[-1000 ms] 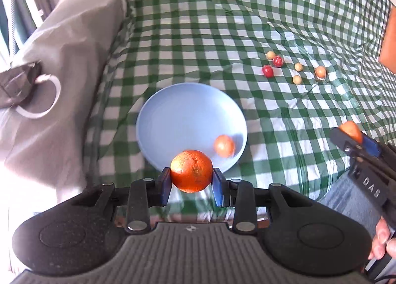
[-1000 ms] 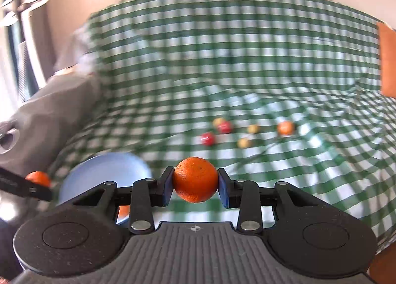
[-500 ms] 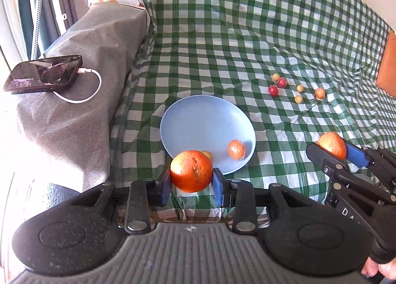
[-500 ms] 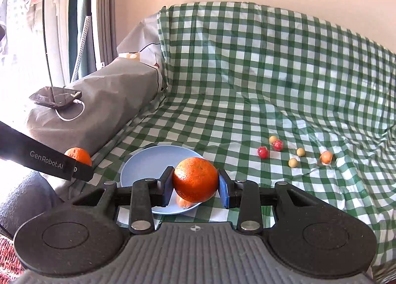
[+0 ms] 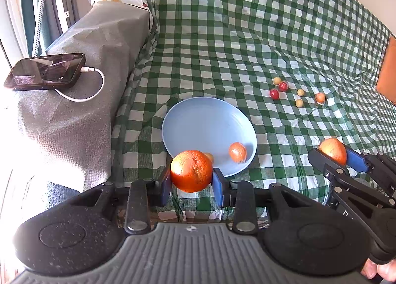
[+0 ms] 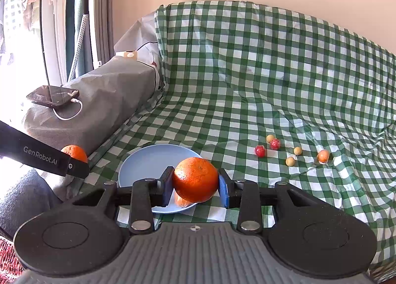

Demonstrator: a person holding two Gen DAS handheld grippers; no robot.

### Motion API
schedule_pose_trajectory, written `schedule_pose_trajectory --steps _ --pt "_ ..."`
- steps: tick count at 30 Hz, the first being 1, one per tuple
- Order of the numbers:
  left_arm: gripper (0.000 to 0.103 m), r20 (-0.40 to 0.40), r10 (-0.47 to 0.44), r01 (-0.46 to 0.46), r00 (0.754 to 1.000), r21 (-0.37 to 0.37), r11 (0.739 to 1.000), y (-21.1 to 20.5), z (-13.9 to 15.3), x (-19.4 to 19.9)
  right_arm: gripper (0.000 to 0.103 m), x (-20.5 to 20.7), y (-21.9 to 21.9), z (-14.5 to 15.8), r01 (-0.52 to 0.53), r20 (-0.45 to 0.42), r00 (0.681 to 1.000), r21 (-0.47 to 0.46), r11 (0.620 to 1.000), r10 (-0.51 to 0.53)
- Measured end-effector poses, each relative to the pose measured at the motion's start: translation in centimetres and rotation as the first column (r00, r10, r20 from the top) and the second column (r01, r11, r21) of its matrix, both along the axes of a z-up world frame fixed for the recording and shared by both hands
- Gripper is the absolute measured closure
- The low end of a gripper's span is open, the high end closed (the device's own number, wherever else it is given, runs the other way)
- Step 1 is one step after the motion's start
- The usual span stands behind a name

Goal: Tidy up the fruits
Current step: 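Carry both oranges over the blue plate with both tools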

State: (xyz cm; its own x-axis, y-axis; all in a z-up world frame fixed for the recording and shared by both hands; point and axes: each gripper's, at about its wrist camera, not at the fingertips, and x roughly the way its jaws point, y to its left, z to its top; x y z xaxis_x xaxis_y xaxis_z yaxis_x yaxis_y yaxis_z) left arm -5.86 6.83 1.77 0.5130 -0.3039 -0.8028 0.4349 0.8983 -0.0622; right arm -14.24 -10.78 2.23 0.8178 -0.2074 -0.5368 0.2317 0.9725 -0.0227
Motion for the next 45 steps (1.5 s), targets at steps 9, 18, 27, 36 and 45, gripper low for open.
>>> schedule_pose_trajectory --steps 9,18,27,36,45 --pt "0.065 -0.012 0.004 -0.004 1.0 0.007 1.0 -0.6 -0.5 1.5 0.065 0.8 -0.8 -0.7 0.0 -0.025 1.0 0.021 1.0 0.001" --pt "0.065 -0.02 0.003 -0.003 1.0 0.012 1.0 -2.6 -1.3 5.1 0.065 3.5 -1.3 -1.8 -0.023 -0.06 0.998 0.037 0.999 0.025" --pt "0.065 -0.062 0.002 0.001 0.998 0.048 0.999 -5.0 -4.5 10.2 0.065 8.3 -1.9 -4.6 -0.047 -0.143 0.988 0.063 0.997 0.056" --pt "0.065 -0.093 0.017 -0.006 0.996 0.111 0.994 -6.6 -7.9 14.6 0.065 13.4 -1.9 -7.6 -0.099 -0.214 0.97 0.075 0.992 0.113" --pt "0.06 -0.108 0.015 0.006 0.994 0.188 0.982 -8.0 -10.8 17.2 0.064 17.2 -1.7 -10.4 -0.149 -0.308 0.939 0.047 0.988 0.156"
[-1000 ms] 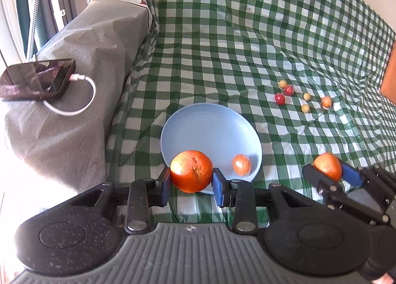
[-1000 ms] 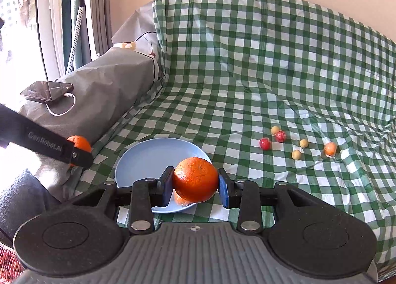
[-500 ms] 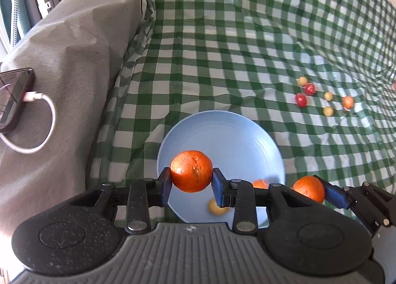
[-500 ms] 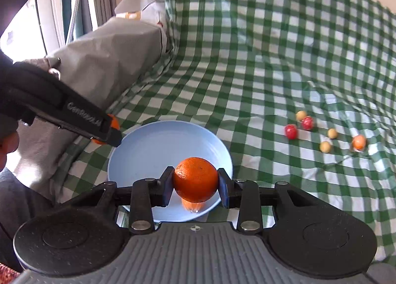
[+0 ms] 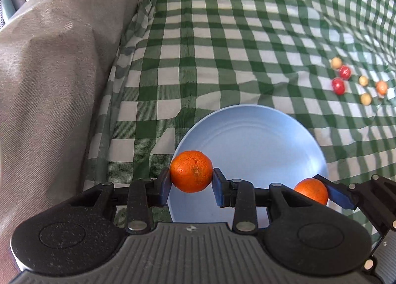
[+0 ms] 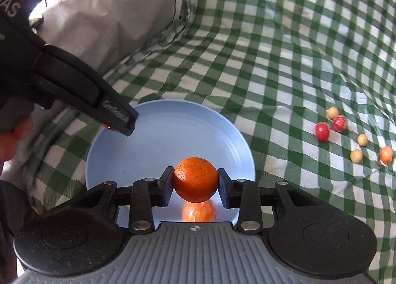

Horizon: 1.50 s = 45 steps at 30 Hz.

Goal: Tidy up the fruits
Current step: 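Carry both oranges over the blue plate with both tools, then open both tools to release the oranges onto the plate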

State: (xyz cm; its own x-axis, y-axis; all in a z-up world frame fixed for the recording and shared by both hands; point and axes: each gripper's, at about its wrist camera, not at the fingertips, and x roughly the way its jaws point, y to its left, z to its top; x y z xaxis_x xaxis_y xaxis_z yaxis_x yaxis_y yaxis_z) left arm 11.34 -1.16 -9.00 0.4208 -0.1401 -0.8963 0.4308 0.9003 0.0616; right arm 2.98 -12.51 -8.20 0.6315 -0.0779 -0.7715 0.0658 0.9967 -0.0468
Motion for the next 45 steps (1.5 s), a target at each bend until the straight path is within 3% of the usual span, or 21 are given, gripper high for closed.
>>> schedule_pose_trajectory --steps 2,4,7,10,16,21,32,45 --pt "0.019 0.012 -0.004 0.004 1.0 -0.006 1.0 0.1 0.4 -0.1 0.063 0.3 0.0 -0.3 -0.022 -0.021 1.0 0.001 1.0 0.022" --pt "0.001 0.064 0.002 0.0 0.998 -0.031 1.0 0.5 1.7 -0.9 0.039 0.3 0.0 -0.2 -0.027 -0.041 0.999 -0.001 1.0 0.027" --pt "0.001 0.113 -0.023 0.03 0.993 -0.063 0.998 1.3 3.9 -2.9 0.021 -1.1 -0.3 1.2 0.009 -0.003 1.0 -0.009 1.0 -0.009" --pt "0.001 0.125 -0.035 0.044 0.992 -0.068 0.997 2.2 5.3 -5.4 0.014 -3.6 -0.4 2.9 0.032 0.018 0.999 0.0 0.999 -0.032" --pt "0.0 0.09 -0.013 0.019 0.996 -0.069 0.997 5.0 6.3 -10.4 0.011 -9.7 0.4 5.2 0.072 0.051 0.996 0.026 0.997 -0.073" --pt "0.0 0.081 0.019 -0.011 0.997 -0.097 0.995 6.5 7.3 -12.4 0.009 -12.2 0.6 6.5 0.12 0.101 0.988 0.014 0.993 -0.121" --pt "0.0 0.178 0.001 0.024 0.984 -0.14 0.99 6.9 10.9 -16.6 0.008 -15.8 1.4 9.2 0.138 0.216 0.967 -0.008 0.99 -0.133" --pt "0.0 0.181 -0.001 0.027 0.983 -0.146 0.989 6.8 11.3 -16.9 0.007 -16.8 1.2 9.8 0.164 0.243 0.957 0.004 0.986 -0.16"
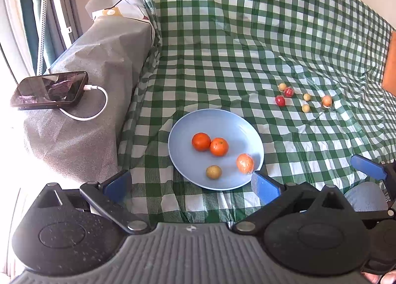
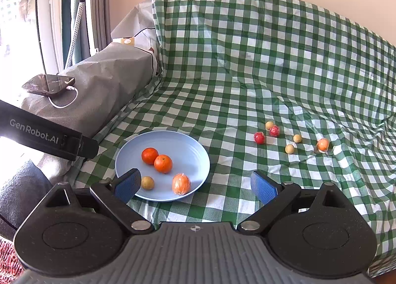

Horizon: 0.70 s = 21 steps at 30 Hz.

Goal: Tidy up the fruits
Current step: 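Open both tools to release the oranges onto the plate, then grasp a yellow fruit with the right tool while the left tool grasps a red fruit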

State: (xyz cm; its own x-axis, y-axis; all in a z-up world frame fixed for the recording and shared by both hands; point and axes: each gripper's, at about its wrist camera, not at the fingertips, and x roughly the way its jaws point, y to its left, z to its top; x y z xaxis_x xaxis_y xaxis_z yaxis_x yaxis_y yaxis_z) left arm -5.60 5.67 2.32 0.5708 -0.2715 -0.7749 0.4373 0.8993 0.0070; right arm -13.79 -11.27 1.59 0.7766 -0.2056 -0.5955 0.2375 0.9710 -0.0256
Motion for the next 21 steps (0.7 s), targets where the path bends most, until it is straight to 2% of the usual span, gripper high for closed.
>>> schedule_pose_trajectory --steps 14,21 --pt "0.0 -0.041 0.005 -0.003 0.999 0.036 0.999 -1.0 -1.3 2.2 0.007 1.7 -1.0 -1.6 0.027 -0.057 0.998 0.049 0.998 -0.025" --pt "0.0 -0.049 -0.01 0.012 0.999 0.04 0.999 -3.1 -1.2 3.7 0.006 2.3 -3.6 -2.3 0.134 -0.052 0.99 0.086 0.987 -0.13"
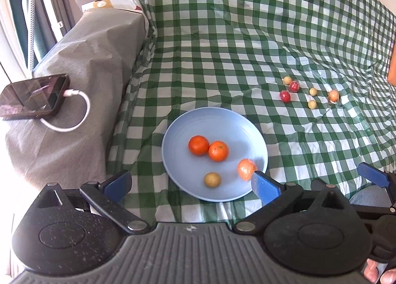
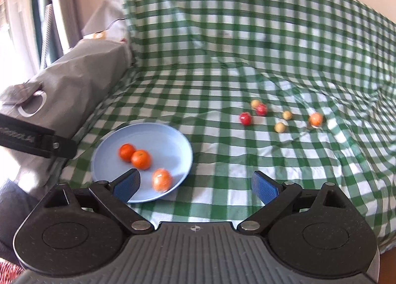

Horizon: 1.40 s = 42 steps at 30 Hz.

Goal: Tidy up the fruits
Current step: 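Grasp a yellow fruit with the right tool while the left tool grasps a red fruit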

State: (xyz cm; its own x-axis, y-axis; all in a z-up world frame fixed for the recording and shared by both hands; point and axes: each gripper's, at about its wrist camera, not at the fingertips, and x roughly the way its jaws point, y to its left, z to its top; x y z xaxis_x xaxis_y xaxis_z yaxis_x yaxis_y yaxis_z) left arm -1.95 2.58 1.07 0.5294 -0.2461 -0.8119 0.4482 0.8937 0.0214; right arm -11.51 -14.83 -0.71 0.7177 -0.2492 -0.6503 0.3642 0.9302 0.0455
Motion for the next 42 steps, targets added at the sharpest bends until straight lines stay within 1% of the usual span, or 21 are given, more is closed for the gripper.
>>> schedule_pose_trajectory --steps 7,11,16,20,24,26,29,31,33,36,37,39,40,41,42 --pt "0.0 -0.006 -0.04 0.04 0.999 0.011 0.999 -3.6 -0.3 1.4 0.006 0.0 -3.8 -0.9 0.118 0.012 0.993 0.018 0.993 -0.118" --pt "0.0 -0.012 -0.066 0.066 0.998 0.014 0.998 -6.6 -0.8 2.7 0.006 0.2 -6.3 -1.5 0.176 0.008 0.984 0.001 0.984 -0.176" --pt "0.0 -0.001 -0.11 0.11 0.994 0.032 0.993 -11.5 -1.6 4.8 0.006 0.8 -10.6 -2.4 0.262 0.009 0.965 -0.009 0.965 -0.262" --pt "0.0 0.015 -0.15 0.15 0.988 0.035 0.988 -16.3 -2.7 7.0 0.006 2.0 -14.6 -3.9 0.313 0.0 0.95 -0.028 0.949 -0.313" --pt "0.0 0.015 -0.212 0.211 0.977 0.053 0.976 -21.8 -5.1 10.0 0.006 4.4 -18.3 -6.2 0.326 -0.016 0.945 -0.052 0.944 -0.327" --pt "0.0 -0.009 -0.252 0.252 0.968 0.062 0.966 -24.6 -6.9 11.7 0.006 6.0 -20.1 -7.6 0.314 -0.026 0.948 -0.049 0.948 -0.316" --pt "0.0 -0.059 -0.279 0.283 0.958 0.077 0.956 -28.2 -9.9 14.3 0.006 8.6 -22.2 -9.7 0.295 -0.04 0.954 -0.052 0.954 -0.298" --pt "0.0 -0.1 -0.288 0.296 0.952 0.077 0.952 -30.0 -11.8 15.7 0.006 10.3 -23.3 -11.1 0.277 -0.035 0.96 -0.053 0.959 -0.279" --pt "0.0 -0.137 -0.292 0.304 0.947 0.08 0.949 -31.4 -13.6 16.9 0.006 11.9 -24.2 -12.4 0.258 -0.048 0.964 -0.051 0.965 -0.26" --pt "0.0 -0.162 -0.288 0.307 0.944 0.11 0.945 -32.9 -15.7 18.1 0.007 14.0 -25.1 -14.2 0.229 -0.054 0.971 -0.046 0.972 -0.232" --pt "0.001 -0.171 -0.289 0.311 0.942 0.117 0.943 -33.2 -16.1 18.3 0.009 14.7 -25.4 -14.8 0.219 -0.059 0.973 -0.045 0.975 -0.222" --pt "0.032 -0.161 -0.303 0.321 0.939 0.102 0.942 -33.4 -16.4 18.4 0.02 15.5 -25.5 -15.9 0.19 -0.064 0.979 -0.039 0.981 -0.193" --pt "0.056 -0.179 -0.325 0.342 0.929 0.075 0.937 -33.4 -16.3 18.3 0.042 15.3 -25.3 -15.9 0.184 -0.028 0.982 -0.047 0.982 -0.185" --pt "0.072 -0.172 -0.325 0.34 0.93 0.063 0.938 -33.3 -15.9 18.1 0.055 15.2 -25.1 -15.8 0.157 -0.009 0.987 -0.051 0.986 -0.157" --pt "0.072 -0.171 -0.334 0.348 0.927 0.056 0.936 -33.3 -15.6 17.8 0.077 15.2 -24.8 -15.7 0.137 -0.006 0.99 -0.06 0.989 -0.138"
